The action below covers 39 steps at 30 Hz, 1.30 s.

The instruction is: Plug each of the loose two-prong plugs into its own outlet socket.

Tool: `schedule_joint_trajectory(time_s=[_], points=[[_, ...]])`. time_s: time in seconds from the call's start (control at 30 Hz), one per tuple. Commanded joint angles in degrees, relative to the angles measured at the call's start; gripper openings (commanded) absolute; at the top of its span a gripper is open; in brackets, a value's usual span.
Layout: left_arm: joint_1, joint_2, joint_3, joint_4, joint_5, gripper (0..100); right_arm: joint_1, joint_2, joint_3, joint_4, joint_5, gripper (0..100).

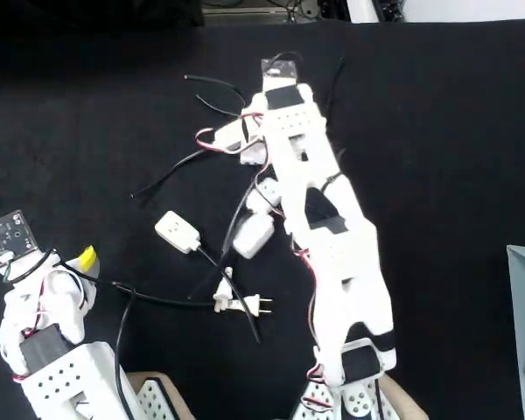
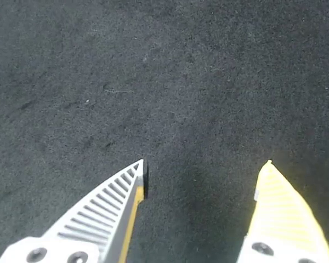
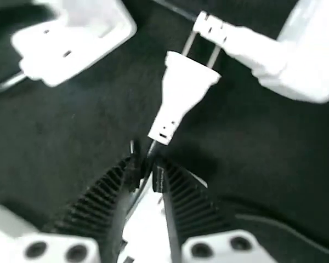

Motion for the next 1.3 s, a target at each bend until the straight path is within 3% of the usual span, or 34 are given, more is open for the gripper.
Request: schedule_joint_trajectory(time_s=[0.0, 0.3, 0.7, 1.1, 1.27], points=[[-0.57, -0.44, -0.4, 0.26, -0.53, 32, -1.23, -7.43, -2.51, 3.34, 2.02, 1.1], [-0.48, -0.44, -0.4, 0.26, -0.53, 32, -5.36, -17.1, -1.45, 11.25, 4.22, 1.1], [-0.48, -0.44, -0.31, 0.26, -0.53, 32, -6.86, -36.79, 23.25, 11.08, 9.05, 1.1], [-0.48, -0.44, -0.31, 0.26, -0.62, 32, 5.19, -49.36, 38.73, 11.08, 9.76, 1.2], [-0.48, -0.44, -0.31, 0.26, -0.62, 32, 6.07, -49.8, 40.22, 9.76, 8.44, 1.6]])
